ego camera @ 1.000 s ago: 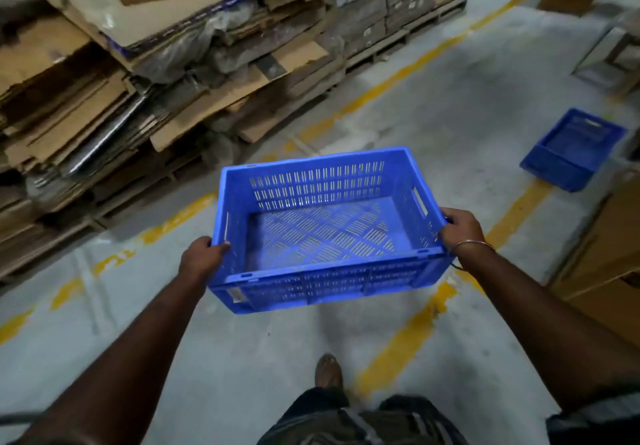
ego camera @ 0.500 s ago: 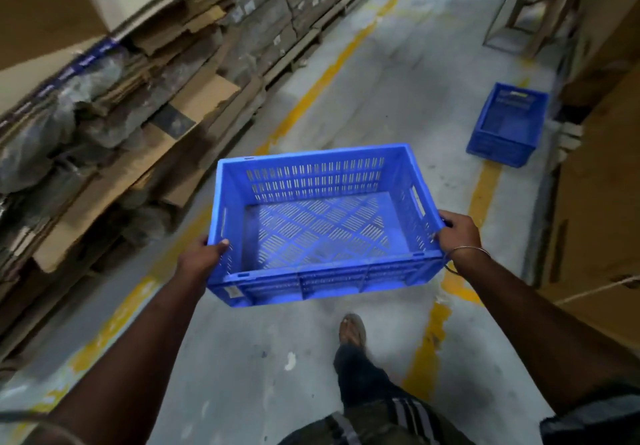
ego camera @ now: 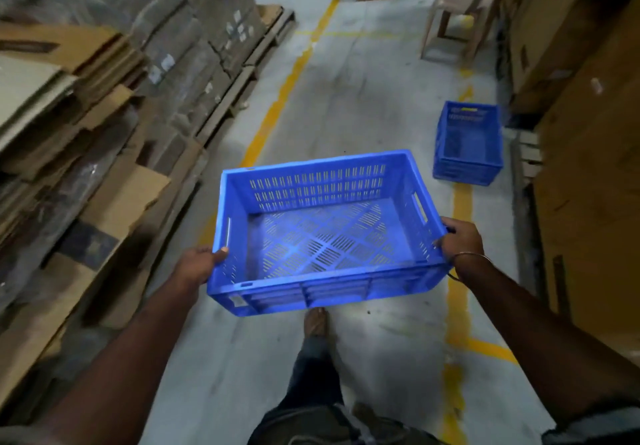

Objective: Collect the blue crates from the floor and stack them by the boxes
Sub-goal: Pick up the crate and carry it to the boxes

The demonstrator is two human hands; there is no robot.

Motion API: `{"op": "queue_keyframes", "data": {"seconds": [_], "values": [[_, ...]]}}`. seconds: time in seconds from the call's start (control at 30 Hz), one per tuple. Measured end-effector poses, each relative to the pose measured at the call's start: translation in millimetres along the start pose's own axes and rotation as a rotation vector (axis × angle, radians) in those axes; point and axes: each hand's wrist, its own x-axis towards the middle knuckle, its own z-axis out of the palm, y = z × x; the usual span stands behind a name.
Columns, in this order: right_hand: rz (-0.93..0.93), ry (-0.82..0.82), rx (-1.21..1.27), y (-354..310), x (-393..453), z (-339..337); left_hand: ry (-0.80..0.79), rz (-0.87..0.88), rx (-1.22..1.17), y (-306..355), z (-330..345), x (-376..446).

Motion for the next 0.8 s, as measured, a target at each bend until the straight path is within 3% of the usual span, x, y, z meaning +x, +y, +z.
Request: {"op": "queue_keyframes", "data": {"seconds": [0.17,0.37,0.6,0.8], "values": [[0.107,0.102,0.009,-15.3,85.0,17.9,-0.121,0.060,0.056,84.8,41.0,124.3],[0.312,0.173,0.041,-51.0,185.5,15.1,-0.225,0.197,0.148,234.5,101.5,251.0],[0.531,0.348,0.111,-59.5,297.2,-7.9,-0.339,0.274,0.243,380.8,214.2,351.3],[0.597,0.415,0.101,-61.0,416.2,-33.6,-0.378,0.284,0.309,480.2,326.2,418.4]]}}
